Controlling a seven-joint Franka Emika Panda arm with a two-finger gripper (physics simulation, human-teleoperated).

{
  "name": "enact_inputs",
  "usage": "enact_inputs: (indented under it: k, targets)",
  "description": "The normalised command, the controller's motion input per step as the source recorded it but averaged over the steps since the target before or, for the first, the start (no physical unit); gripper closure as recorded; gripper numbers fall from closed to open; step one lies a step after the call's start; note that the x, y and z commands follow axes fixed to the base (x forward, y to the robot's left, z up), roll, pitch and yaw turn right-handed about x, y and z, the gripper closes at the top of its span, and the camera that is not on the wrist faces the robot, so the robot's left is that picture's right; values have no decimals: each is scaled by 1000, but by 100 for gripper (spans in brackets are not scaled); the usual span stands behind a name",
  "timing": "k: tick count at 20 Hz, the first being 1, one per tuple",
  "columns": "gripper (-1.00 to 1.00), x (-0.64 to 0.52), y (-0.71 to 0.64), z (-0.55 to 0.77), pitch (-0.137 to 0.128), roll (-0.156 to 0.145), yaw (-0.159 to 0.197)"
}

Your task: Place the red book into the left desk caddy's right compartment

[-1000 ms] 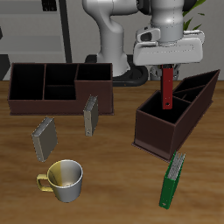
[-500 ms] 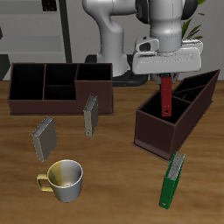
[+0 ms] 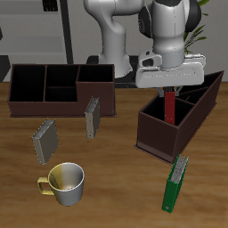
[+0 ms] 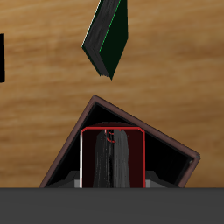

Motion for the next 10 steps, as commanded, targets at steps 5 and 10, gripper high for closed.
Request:
enact_inputs:
  k: [5, 10]
  targets:
    - [100, 14, 50, -238, 36, 9, 6]
    - [100, 42, -13, -248, 43, -9, 9]
